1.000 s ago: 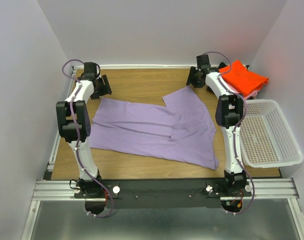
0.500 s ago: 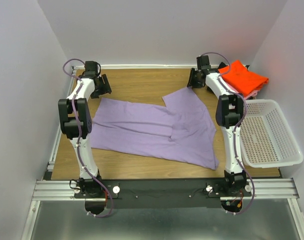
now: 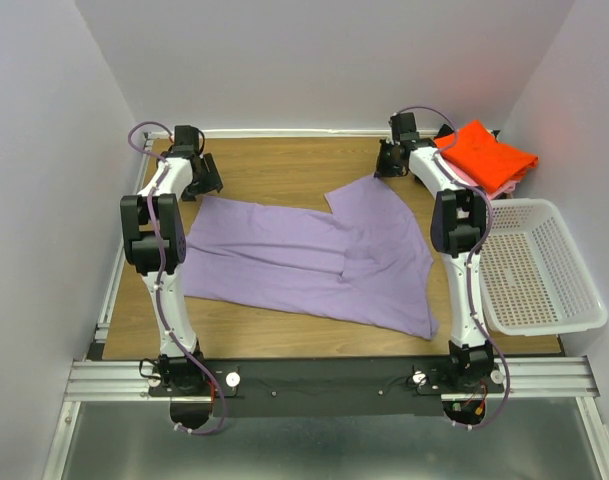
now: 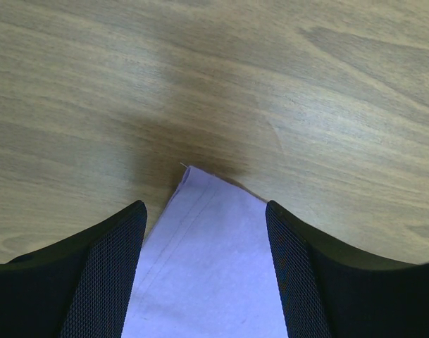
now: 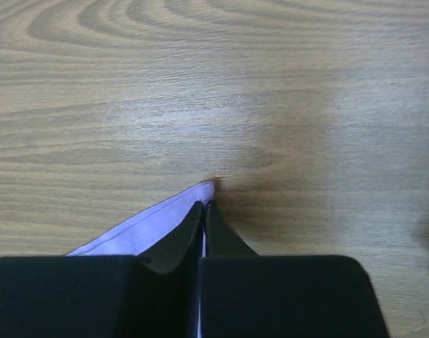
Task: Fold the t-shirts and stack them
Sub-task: Fold the tshirt
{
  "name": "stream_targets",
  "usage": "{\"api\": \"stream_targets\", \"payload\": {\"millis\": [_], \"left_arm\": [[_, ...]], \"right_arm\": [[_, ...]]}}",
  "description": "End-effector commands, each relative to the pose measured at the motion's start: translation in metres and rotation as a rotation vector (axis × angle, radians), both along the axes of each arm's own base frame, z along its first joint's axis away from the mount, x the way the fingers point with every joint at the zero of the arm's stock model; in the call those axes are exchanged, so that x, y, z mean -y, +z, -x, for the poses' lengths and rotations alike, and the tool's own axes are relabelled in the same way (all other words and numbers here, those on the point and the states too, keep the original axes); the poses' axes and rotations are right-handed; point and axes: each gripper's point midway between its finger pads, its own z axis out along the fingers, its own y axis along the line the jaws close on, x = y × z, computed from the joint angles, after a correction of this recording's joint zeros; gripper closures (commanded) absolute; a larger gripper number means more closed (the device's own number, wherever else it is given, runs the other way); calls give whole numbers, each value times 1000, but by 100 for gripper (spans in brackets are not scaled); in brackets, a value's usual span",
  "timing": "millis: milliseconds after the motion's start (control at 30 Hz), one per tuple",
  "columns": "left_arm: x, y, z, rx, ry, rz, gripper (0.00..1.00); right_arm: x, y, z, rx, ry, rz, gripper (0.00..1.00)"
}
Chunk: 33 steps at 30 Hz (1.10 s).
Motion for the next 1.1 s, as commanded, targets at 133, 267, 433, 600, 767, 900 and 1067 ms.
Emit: {"api": "stream_targets", "payload": {"millis": [133, 267, 433, 600, 767, 900, 1067], "left_arm": [[-6, -2, -7, 2, 50, -26, 24], [-4, -6, -9, 0, 47, -35, 28], [-3, -15, -7, -20, 51, -55, 40], [-6, -17, -9, -16, 66, -76, 52], [-11, -16, -13, -8, 82, -101, 52], [-12, -15, -16, -6, 85, -103, 51], [-10, -19, -16, -13, 83, -95, 51]], "right_arm": [[1, -19, 20, -75, 12, 35, 98], [2, -21, 24, -85, 10, 39, 98], [2, -22, 27, -90, 14, 44, 98], [4, -22, 30, -94, 15, 47, 98], [3, -20, 31, -95, 19, 44, 98], [3, -19, 32, -95, 25, 44, 98], [2, -20, 35, -99, 33, 46, 98]]}}
